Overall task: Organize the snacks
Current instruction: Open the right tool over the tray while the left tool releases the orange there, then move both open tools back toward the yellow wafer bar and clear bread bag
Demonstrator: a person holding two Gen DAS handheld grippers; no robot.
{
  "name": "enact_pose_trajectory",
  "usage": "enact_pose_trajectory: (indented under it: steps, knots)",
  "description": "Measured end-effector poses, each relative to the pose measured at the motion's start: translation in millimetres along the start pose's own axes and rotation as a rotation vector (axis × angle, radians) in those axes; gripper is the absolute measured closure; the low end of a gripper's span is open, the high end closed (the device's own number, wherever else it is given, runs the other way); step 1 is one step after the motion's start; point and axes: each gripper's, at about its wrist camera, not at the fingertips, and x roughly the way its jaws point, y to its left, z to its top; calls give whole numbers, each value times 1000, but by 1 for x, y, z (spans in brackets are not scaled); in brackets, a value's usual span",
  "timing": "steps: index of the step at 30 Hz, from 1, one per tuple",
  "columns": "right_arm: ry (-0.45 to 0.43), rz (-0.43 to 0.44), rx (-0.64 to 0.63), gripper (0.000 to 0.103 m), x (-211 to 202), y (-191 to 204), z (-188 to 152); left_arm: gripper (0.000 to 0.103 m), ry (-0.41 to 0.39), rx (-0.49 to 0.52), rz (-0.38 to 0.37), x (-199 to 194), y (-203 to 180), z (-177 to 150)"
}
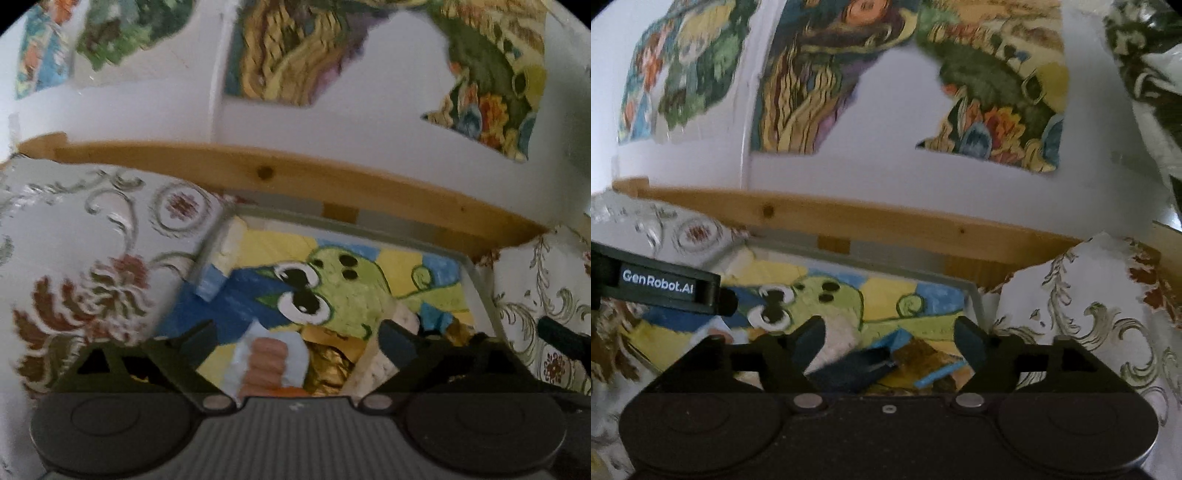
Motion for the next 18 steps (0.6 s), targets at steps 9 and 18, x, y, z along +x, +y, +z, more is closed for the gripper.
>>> enact_pose_trajectory:
  steps: [9,18]
  knots:
    - [-125,-19,51,1,-59,-1,7,0,-95,-3,34,-55,18,-2]
    - [-182,-10,54,1,-114,11,-6,0,-148,22,61,-105,34,-25]
